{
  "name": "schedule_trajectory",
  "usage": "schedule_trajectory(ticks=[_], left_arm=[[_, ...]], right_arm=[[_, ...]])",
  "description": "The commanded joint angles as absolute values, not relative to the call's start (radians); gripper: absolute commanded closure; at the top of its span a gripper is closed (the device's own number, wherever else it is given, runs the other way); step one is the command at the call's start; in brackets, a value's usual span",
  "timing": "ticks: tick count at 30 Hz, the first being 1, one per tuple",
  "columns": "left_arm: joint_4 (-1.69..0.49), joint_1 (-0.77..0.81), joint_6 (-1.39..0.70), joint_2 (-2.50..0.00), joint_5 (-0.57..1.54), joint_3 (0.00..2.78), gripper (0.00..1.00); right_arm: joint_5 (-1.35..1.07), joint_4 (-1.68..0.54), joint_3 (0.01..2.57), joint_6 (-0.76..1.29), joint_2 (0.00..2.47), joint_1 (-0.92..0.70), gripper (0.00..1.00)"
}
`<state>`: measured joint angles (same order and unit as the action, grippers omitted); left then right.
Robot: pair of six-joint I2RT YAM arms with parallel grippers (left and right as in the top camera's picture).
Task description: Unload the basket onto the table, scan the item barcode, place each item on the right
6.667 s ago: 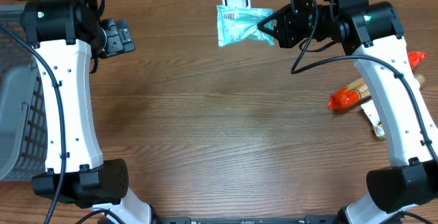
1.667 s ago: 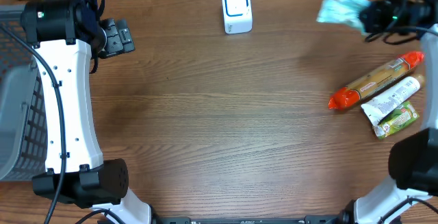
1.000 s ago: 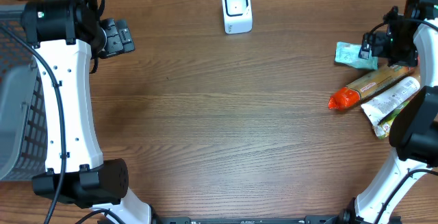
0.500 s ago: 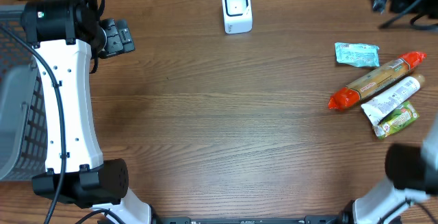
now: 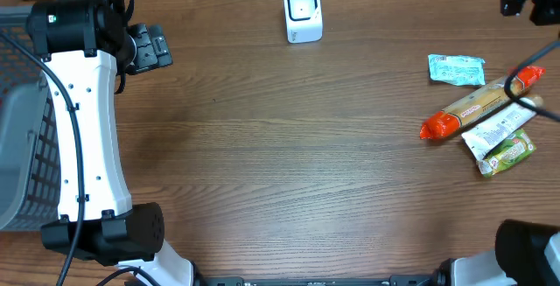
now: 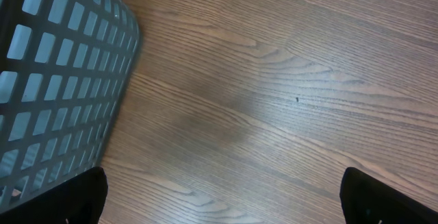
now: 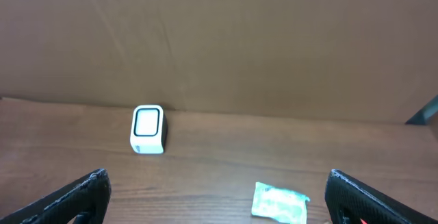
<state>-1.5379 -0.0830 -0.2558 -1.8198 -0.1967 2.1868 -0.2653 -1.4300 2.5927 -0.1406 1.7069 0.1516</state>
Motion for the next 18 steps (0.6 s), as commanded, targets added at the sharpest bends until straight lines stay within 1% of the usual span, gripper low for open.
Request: schedule_trajectory(ticks=[1, 6, 18], left_arm=[[-1.537, -0.085, -0.262, -1.812, -0.205, 2.194, 0.01], [-1.537, -0.085, -0.262, -1.812, -0.205, 2.194, 0.01], [-1.537, -0.085, -0.262, -1.812, -0.205, 2.194, 0.01]], right_arm=[[-0.271, -1.428, 2.591, -0.134, 1.712, 0.152, 0.00], [-0.271, -1.423, 2.585, -0.135, 1.702, 0.152, 0.00], [-0.271, -1.097, 2.580, -0.134, 1.665, 0.114, 0.00]])
